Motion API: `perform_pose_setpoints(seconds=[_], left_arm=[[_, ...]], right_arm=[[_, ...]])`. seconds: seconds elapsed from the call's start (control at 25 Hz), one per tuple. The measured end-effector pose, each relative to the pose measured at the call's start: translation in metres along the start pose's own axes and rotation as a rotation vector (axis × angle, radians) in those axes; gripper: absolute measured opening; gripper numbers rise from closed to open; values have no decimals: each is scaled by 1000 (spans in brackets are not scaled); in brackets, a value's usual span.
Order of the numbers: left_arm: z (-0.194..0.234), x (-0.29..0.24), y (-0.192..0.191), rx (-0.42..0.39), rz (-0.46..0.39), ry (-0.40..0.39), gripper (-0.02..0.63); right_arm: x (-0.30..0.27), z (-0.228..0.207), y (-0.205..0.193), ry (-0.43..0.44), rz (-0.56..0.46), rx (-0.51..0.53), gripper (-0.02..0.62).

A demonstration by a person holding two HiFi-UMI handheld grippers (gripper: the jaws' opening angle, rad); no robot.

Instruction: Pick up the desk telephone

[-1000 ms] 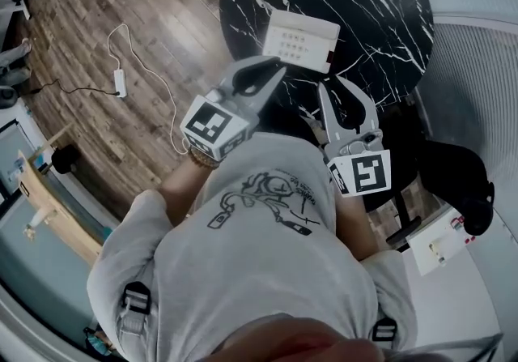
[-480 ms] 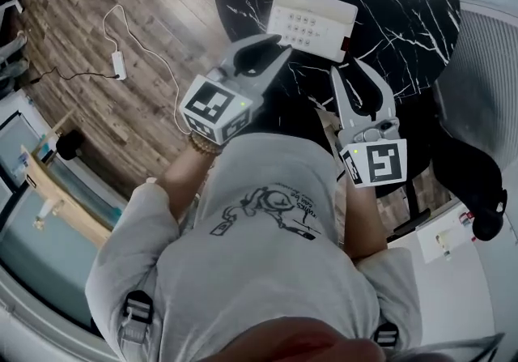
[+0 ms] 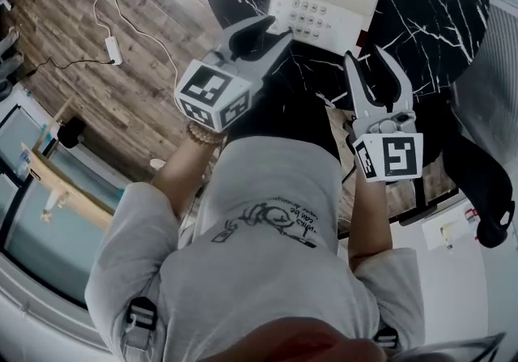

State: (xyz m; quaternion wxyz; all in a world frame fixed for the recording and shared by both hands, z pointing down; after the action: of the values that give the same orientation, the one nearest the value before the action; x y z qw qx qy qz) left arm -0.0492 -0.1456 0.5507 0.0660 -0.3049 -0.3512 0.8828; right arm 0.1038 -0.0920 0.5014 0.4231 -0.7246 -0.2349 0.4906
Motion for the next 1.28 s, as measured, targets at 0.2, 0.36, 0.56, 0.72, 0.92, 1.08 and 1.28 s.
perform_pose_setpoints(seconds=[0.2,0.36,0.56,0.72,0.92,1.08,1.28], left_arm=[[28,-21,-24,57,39,30,205],[50,-37,-40,104,76,50,236],[68,-51,-60,149,121,70,273],[76,-61,-69,162,150,72,285],[83,-72,-75,186,170,69,295],[84,-76,-77,179,169,69,286],[85,-76,-77,180,158,66,278]], right_arm=[[-18,-15,-29,-15,52,-29,200],[-31,-31,-51,-47,85,-55,238],[-43,-43,-80,-63,125,-116,281],[-50,-46,-99,-62,147,-157,293],[-59,-49,-114,-62,154,-193,307],[-65,-52,-123,-57,161,-216,308],[-72,-51,-132,-38,166,-240,304]])
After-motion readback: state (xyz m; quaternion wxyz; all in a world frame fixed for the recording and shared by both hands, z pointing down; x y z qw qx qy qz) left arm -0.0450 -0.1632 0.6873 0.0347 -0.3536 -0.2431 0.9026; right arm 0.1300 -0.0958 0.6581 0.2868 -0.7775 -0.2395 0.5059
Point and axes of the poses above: the fingertips, and each gripper's own axes: x backward along the fingers, z to its left, y out of its top, the point moved 4 cm from there along x, backward along the fingers, and after that the axes turned 5 degrees about x, right-handed, at the moved point
